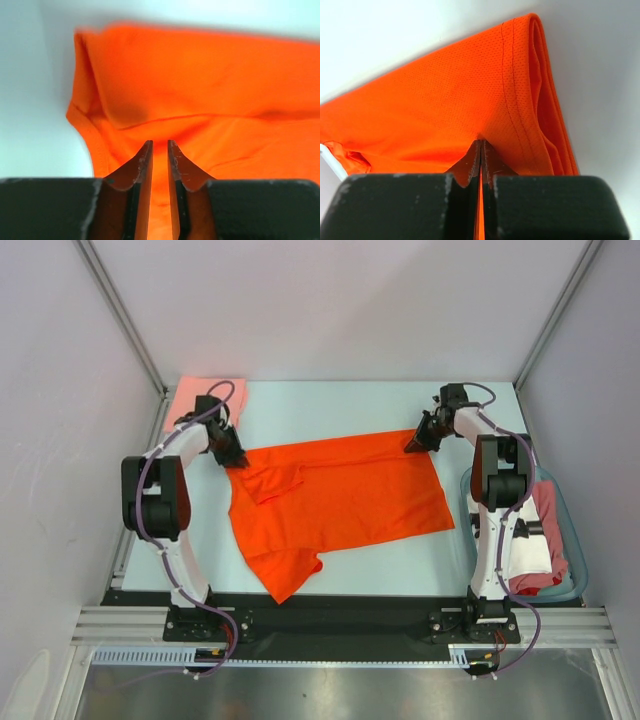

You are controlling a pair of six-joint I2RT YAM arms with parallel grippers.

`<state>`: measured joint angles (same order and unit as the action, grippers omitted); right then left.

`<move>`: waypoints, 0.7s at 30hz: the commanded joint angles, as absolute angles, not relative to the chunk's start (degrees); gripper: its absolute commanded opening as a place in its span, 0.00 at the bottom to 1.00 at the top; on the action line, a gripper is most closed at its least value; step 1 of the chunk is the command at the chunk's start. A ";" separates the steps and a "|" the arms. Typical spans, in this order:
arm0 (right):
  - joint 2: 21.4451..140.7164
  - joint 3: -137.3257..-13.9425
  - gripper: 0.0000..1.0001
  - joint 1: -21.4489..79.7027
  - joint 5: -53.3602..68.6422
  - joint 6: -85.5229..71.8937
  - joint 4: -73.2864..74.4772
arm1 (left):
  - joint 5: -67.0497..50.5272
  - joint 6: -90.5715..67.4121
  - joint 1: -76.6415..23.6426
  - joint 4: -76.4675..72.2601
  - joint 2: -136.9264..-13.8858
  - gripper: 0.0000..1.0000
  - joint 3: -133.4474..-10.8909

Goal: Fold and stack the t-shirts
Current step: Fold the tshirt

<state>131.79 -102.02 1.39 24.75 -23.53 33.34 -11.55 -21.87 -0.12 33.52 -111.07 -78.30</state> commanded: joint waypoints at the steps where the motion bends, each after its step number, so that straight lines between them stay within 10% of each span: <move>1: 129.02 -103.44 0.00 1.58 22.06 -22.67 35.15 | -12.38 -21.97 1.93 33.31 -107.74 0.23 -86.56; 21: 128.14 -103.45 0.00 1.06 23.12 -23.47 34.63 | -8.00 -18.55 6.07 36.57 -121.91 0.16 -91.68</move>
<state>131.66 -104.33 1.65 23.81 -24.34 34.87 -11.92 -21.39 5.48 36.12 -123.55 -92.53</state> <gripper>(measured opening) 0.009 0.160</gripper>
